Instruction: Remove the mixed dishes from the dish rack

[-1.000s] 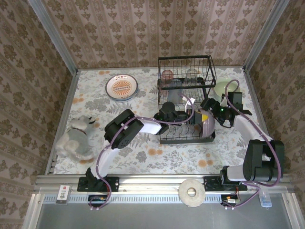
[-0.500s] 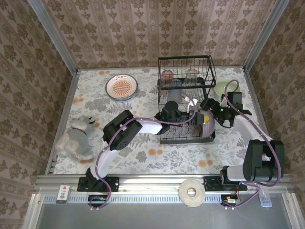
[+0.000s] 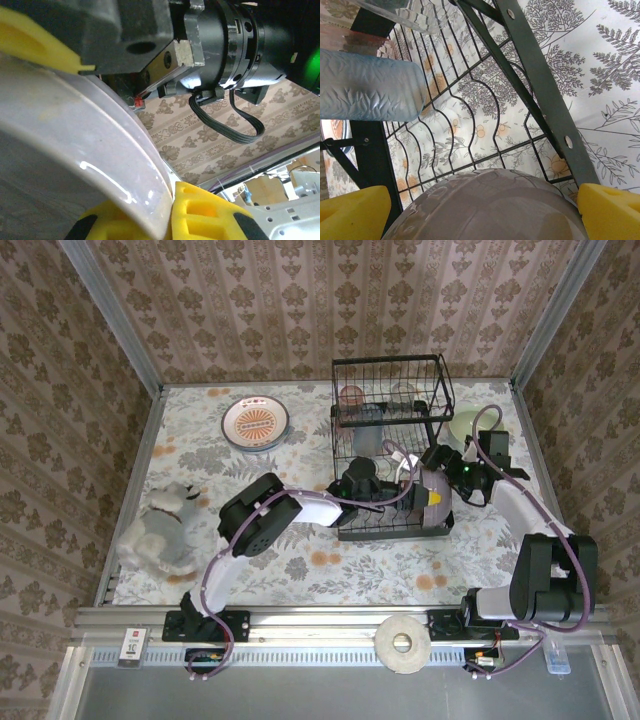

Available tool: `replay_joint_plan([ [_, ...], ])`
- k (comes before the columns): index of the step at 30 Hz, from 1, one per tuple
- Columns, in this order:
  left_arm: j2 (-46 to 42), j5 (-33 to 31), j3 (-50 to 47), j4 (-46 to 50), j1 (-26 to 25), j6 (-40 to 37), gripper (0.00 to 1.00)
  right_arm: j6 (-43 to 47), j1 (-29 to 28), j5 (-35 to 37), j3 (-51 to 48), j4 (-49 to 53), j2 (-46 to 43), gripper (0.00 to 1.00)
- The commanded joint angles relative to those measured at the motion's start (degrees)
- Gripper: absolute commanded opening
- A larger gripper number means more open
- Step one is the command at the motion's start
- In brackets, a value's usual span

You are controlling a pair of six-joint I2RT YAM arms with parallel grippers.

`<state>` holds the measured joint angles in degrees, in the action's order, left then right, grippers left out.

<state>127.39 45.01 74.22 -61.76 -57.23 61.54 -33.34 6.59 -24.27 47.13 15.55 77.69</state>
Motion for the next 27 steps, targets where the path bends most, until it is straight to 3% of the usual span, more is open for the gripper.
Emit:
replay_joint_plan([
  [1, -0.7, 2.9, 0.2, -13.0, 1.1, -3.2, 0.00, 3.2, -0.5, 1.8, 1.2, 6.6, -1.8, 0.97],
  [8, -4.3, 6.6, -2.9, -12.9, 0.3, -16.4, 0.00, 4.5, -0.1, 9.3, 2.8, 10.0, -7.2, 1.00],
  [17, -0.6, 10.5, -1.7, -13.0, 0.0, -29.3, 0.00, -0.5, 3.2, 13.9, 0.8, 11.2, -15.1, 1.00],
  [23, -0.7, 9.4, -2.2, -13.1, -1.4, -38.5, 0.00, -5.0, 8.6, 10.9, -6.1, 11.3, -21.6, 0.97],
  [27, -1.2, 5.3, -3.2, -13.3, -2.9, -44.6, 0.00, -6.8, 9.9, 8.6, -10.4, 12.1, -24.0, 0.91],
])
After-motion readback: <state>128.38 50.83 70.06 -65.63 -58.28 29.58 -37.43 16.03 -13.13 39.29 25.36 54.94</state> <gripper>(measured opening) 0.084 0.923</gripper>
